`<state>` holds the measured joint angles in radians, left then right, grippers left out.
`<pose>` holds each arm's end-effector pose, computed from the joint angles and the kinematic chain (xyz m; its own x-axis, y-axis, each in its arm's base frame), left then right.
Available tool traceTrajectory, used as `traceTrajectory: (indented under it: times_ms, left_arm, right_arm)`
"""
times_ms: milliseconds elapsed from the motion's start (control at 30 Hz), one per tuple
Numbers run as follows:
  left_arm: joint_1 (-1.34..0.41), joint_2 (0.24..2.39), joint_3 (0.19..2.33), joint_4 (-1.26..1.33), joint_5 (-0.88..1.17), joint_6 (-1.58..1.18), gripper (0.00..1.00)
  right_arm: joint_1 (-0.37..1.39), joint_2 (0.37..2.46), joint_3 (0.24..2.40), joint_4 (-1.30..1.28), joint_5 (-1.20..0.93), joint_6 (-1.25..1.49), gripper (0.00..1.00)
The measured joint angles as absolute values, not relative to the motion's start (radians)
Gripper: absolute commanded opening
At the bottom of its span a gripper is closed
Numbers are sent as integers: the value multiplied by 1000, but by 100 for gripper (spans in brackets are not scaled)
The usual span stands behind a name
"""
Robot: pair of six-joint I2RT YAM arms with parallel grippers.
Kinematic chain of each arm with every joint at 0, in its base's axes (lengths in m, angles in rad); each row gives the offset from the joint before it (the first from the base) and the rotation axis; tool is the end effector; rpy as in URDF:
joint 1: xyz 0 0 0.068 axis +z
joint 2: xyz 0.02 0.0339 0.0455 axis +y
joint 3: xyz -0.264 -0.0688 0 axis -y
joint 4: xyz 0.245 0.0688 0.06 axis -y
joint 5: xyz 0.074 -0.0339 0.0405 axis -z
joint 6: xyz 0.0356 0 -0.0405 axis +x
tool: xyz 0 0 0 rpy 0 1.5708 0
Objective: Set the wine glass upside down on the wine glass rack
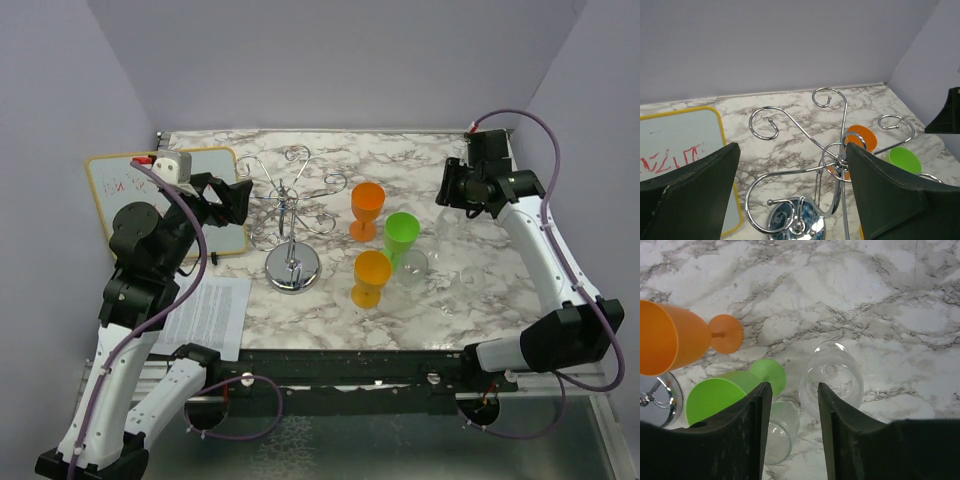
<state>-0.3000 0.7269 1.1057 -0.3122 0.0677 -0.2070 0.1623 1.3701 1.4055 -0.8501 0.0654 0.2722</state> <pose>0.1306 -0.0429 0.4426 -0.0116 -0.2110 -0.9774 0.3647 0.9092 -0.2007 0.2819 0.0438 0.3612 -0.7230 0.1535 -0.6736 0.0803 0.9871 0.1387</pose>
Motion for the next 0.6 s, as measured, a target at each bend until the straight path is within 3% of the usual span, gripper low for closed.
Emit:
traceTrajectory:
  times_ms: [133,233,433,500,600]
  left_arm:
    - [-300,751,1118,-310,100,-222,75]
    - [-300,768,1127,-308,117,-233,75]
    - [-300,795,1161,-317,171,-270,97]
    - [-300,803,1185,-322,193,-282,99]
    - [-300,810,1217,-324,210,-300,99]
  right_arm:
    - [187,1412,1400,-848,89,272,37]
    - [203,1433,1393,-848,110,277,35]
    - [215,1474,1375,-857,180,299,34]
    - [215,1474,1361,-858,190,303,28]
    - [215,1474,1335,-849,189,311,8]
